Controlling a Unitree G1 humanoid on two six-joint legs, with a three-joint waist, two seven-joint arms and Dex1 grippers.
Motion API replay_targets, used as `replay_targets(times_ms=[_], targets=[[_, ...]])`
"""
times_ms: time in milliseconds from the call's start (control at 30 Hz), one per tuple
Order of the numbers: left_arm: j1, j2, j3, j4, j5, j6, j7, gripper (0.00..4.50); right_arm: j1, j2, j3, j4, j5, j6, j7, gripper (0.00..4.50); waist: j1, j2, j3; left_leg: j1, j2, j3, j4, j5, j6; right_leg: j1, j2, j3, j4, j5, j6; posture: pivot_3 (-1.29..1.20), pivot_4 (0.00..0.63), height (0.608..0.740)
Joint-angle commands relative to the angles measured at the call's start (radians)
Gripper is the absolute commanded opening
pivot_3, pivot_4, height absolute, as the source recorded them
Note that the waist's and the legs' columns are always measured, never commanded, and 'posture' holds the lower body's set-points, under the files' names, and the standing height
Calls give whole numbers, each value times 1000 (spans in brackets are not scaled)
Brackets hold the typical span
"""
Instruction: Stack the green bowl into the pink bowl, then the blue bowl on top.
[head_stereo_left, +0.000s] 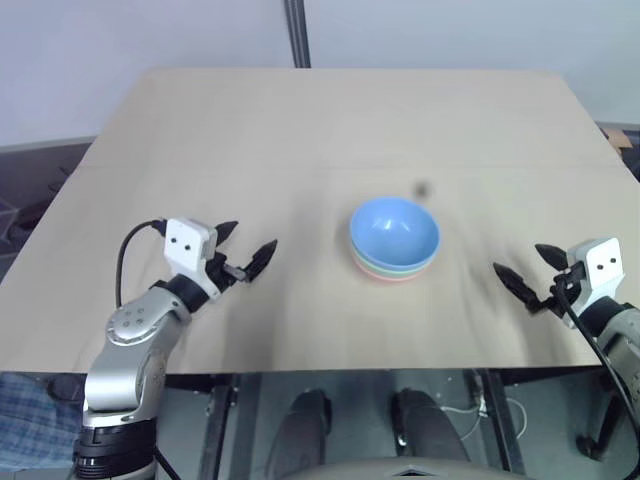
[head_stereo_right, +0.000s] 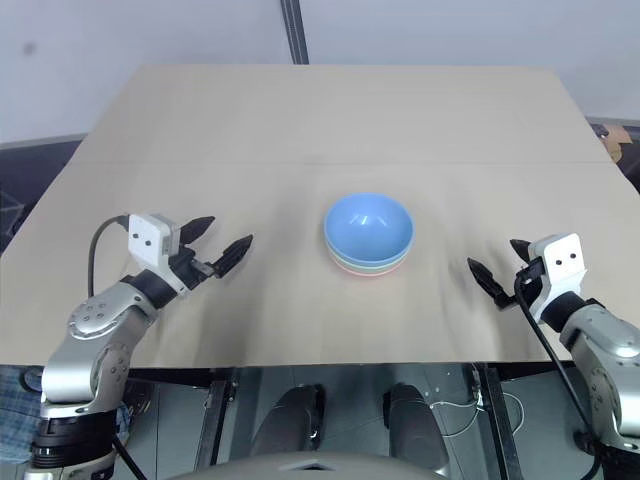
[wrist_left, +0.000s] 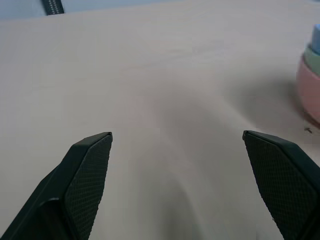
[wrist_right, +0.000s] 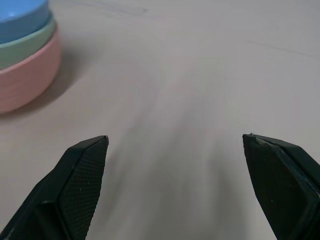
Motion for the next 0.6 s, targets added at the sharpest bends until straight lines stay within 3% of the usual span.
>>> replay_targets(times_ms=[33,200,600], targets=[[24,35,25,-52,-35,-35,-63,4411,34,-27,-51,-61,33,-50,60,4500,0,0,0,2,0,0,-1,0,0,2,0,0,-1,0,0,0,150,740],[41,48,26,-72,-86,-30,-113,4411,103,-38,-70,-105,74,-81,136,4500,0,0,0,14,0,1,-3,0,0,13,0,1,-3,-1,0,0,150,740],[122,80,31,-113,-101,-60,-176,4411,166,-77,-88,-99,86,-110,217,4500,1,0,0,16,1,2,-3,0,0,15,0,2,-4,-2,0,0,150,740]])
